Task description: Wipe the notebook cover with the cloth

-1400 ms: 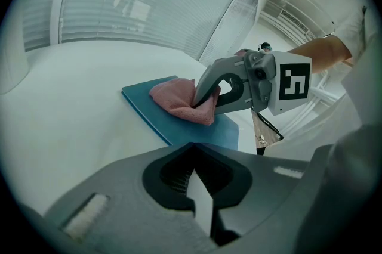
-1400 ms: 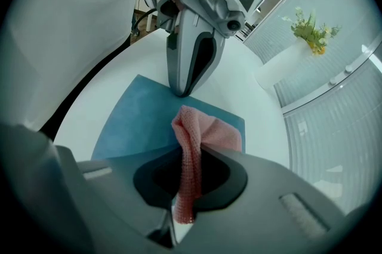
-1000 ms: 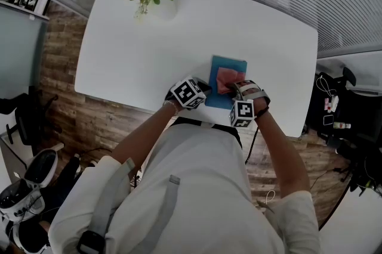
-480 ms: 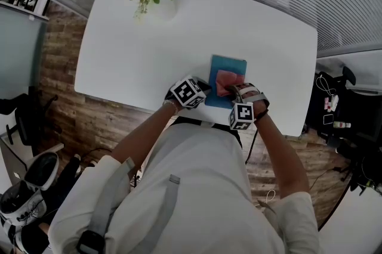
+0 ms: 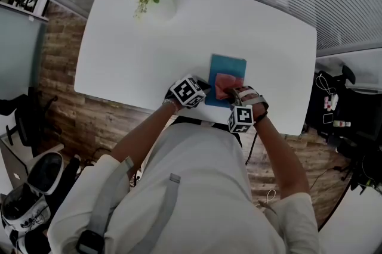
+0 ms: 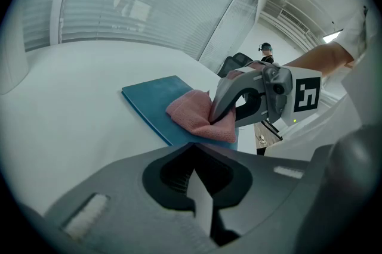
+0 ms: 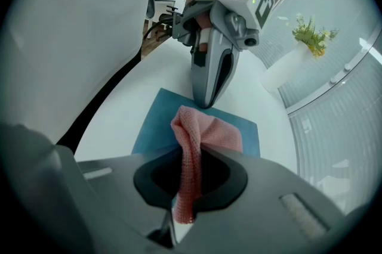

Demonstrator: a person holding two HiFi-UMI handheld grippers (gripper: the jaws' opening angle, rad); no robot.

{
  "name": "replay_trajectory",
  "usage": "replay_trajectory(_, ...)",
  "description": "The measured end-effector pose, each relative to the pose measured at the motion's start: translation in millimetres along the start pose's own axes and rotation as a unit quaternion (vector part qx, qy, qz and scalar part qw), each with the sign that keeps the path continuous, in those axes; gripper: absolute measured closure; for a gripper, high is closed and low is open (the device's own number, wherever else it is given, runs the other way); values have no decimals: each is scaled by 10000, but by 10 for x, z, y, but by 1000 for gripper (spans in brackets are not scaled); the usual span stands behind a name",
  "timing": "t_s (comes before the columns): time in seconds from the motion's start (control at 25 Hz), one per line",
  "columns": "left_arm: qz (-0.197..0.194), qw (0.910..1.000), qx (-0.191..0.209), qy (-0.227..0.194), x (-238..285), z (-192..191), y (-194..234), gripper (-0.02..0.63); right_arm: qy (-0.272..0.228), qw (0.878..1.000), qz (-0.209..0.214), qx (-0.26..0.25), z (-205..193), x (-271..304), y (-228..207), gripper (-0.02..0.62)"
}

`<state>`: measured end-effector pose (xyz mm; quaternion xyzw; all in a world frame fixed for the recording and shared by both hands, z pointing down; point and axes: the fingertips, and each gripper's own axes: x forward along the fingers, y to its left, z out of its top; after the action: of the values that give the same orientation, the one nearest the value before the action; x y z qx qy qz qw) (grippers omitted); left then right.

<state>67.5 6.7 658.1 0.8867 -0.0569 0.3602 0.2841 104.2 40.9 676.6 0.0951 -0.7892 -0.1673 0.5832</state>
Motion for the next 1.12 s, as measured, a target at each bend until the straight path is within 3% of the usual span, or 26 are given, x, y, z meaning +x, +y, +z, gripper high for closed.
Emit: replay_trajectory(1.12, -5, 10000, 0, 10, -1, -2, 10, 607, -47, 10000, 67, -51, 90, -73, 204, 588)
